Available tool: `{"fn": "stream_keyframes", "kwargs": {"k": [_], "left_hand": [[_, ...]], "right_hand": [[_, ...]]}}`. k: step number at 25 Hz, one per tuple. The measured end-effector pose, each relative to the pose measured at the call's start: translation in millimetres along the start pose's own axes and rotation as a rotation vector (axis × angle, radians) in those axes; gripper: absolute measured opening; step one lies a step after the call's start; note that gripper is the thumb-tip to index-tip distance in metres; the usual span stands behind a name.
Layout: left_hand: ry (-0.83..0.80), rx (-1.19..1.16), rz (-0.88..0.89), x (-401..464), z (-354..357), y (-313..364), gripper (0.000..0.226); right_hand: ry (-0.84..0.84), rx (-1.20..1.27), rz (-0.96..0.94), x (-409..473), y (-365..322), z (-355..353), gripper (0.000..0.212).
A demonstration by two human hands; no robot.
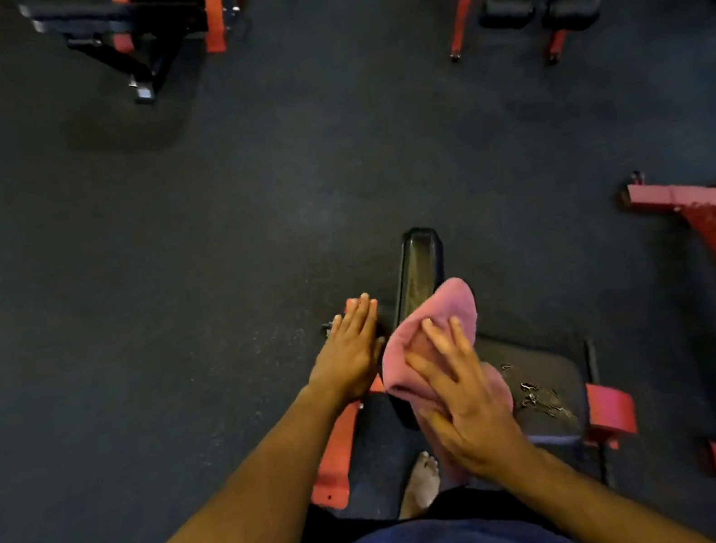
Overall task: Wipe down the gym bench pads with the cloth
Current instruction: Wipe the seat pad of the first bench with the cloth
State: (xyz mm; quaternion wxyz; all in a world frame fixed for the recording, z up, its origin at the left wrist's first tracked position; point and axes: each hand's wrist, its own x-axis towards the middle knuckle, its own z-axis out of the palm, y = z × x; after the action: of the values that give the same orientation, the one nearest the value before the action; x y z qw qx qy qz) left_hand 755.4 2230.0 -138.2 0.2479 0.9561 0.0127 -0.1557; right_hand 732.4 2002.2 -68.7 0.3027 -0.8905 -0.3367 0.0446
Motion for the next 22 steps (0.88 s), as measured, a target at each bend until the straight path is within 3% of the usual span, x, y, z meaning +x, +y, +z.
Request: {"fn": "stream_keyframes", "kwargs": {"k": [2, 4, 6, 10, 14, 17, 19, 22], "left_hand": [[-0.084, 0.054, 0.11, 27.8, 4.1, -1.2, 0.084], [-0.174, 0.05, 0.155, 45.5, 7.3, -7.5, 0.079], [-0.175, 0.041, 0.2, 56.8, 17.6, -19.5, 0.06], [-0.154, 0.095, 0.346, 68.0, 11.1, -23.2, 0.064], [-0.185, 0.094, 0.421, 68.8, 4.7, -30.2, 0.065], [-0.213, 0.044, 0.378, 70.9, -0.6, -26.6, 0.068], [-0.274, 0.076, 0.387, 71.7, 0.0, -28.6, 0.074], [-0.265, 0.192, 0.484, 77.6, 10.3, -39.6, 0.072]], "right_hand": [[0.007, -0.06, 0.044, 14.8, -10.2, 8.7, 0.074], [0.038, -0.12, 0.086, 47.8, -13.4, 10.4, 0.083], [0.028, -0.15, 0.169, 96.8, -0.6, 5.1, 0.078], [-0.061, -0.069, 0.379, 175.9, 27.9, -30.8, 0.058], [0.072, -0.133, 0.394, 103.8, -23.7, -11.5, 0.062], [0.062, -0.16, 0.334, 14.4, -70.6, 23.3, 0.061], [0.06, -0.164, 0.352, 23.4, -64.9, 23.8, 0.063], [0.047, -0.159, 0.354, 121.2, -16.1, -3.2, 0.061]]}}
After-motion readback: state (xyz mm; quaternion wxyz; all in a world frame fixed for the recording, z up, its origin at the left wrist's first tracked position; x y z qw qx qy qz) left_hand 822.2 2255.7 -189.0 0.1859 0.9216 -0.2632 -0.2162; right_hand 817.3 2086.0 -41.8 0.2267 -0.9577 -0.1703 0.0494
